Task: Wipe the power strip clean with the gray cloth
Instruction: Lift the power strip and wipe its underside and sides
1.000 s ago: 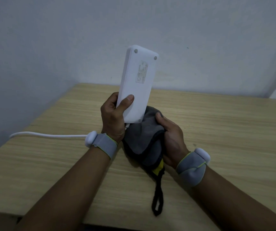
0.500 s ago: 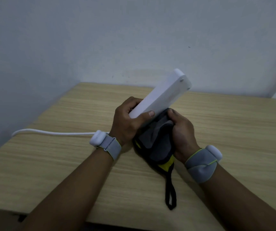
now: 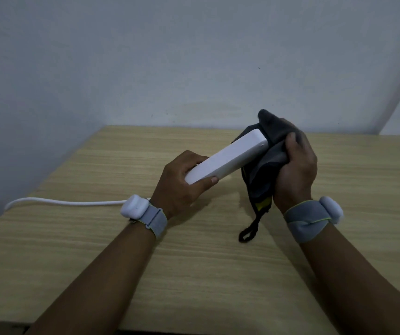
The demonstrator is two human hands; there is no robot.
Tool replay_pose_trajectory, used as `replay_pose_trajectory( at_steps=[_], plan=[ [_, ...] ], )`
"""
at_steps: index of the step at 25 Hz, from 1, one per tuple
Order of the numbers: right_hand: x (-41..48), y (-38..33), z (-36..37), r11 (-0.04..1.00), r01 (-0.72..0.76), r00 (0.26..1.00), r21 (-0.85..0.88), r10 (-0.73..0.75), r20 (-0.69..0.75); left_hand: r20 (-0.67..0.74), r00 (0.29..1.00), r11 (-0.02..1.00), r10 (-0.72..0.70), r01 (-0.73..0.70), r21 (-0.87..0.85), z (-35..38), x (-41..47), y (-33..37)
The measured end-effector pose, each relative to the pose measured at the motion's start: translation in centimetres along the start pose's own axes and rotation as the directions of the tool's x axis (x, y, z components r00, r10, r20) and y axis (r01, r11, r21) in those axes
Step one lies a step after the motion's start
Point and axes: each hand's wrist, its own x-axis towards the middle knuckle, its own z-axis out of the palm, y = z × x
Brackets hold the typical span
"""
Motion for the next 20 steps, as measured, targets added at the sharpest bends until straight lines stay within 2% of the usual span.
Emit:
replay_pose_trajectory(
  at_steps=[2,4,8,10,13,17,20],
  plan=[
    [-0.5,0.5,-0.4,0.967,0.16,0.977,-0.198,-0.127,0.169,0.003,1.0,0.998,0.023,-0.023,0.05,0.3,-0.1,0.0],
    [-0.7,0.8,-0.8,0.913,0.257,0.937,-0.317,-0.155,0.314,-0.007,0.999,0.996,0.043,-0.042,0.083,0.3,-0.1,0.1],
    [-0.2,0.7,-1.3,0.729,0.53,0.829,-0.434,-0.336,0.448,0.031,0.993,0.974,0.116,-0.12,0.193,0.1,0.3,0.0],
    [-0.5,0.6,-1.2,0.618,0.621,0.769,-0.481,-0.361,0.528,0.053,0.991,0.953,0.127,-0.136,0.269,0.2,0.4,-0.3],
    [-0.7,1.0,-0.9,0.516,0.651,0.748,-0.557,-0.312,0.585,0.048,0.992,0.922,0.121,-0.13,0.365,0.5,0.4,-0.6],
    [-0.6,1.6,-1.1,0.48,0.593,0.789,-0.646,-0.186,0.585,0.017,0.999,0.865,0.049,-0.051,0.499,1.4,0.4,-1.1],
    [-0.6,2.4,-1.3,0.496,0.501,0.83,-0.709,-0.044,0.556,0.066,0.997,0.854,-0.048,0.007,0.521,1.7,0.3,-1.8]
  ],
)
